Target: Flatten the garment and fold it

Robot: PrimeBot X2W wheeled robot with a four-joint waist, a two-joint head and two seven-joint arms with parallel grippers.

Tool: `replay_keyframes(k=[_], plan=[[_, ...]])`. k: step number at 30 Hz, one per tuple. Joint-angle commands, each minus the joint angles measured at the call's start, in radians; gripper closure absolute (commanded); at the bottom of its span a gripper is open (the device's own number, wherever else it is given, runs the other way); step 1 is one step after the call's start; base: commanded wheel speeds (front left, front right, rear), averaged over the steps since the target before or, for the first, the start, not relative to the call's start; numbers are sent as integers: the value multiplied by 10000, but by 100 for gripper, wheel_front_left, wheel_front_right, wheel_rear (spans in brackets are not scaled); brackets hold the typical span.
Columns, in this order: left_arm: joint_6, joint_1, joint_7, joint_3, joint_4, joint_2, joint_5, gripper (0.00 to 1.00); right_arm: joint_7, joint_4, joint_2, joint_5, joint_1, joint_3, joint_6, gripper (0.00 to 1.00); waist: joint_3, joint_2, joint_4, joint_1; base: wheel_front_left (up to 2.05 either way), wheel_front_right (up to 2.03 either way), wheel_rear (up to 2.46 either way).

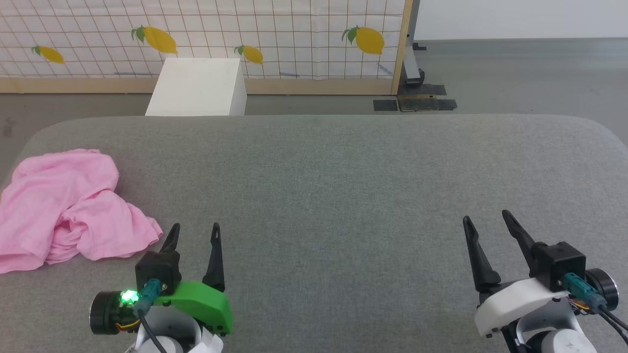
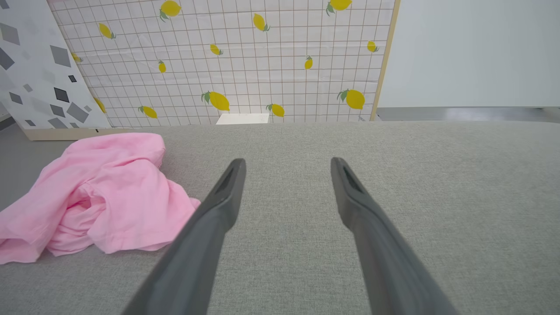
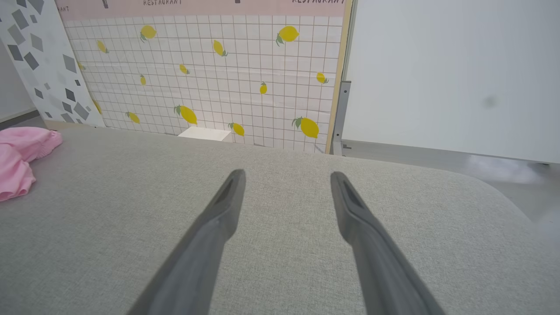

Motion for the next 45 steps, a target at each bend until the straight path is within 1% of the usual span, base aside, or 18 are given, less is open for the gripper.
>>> replay_keyframes(k=[1, 16, 45], plan=[[83, -198, -108, -54, 30, 7, -115, 0, -109, 53, 1, 132, -168, 5, -1, 0, -2, 0, -3, 0, 0, 0, 0], [169, -246, -423, -199, 119, 95, -399, 0, -426, 222, 2, 439, -279, 16, -3, 0, 1, 0, 20, 0, 0, 0, 0], [490, -465, -1019, -622, 568, 194, -859, 0, -934, 555, 3, 917, -486, 46, -7, 0, 5, 0, 25, 0, 0, 0, 0]])
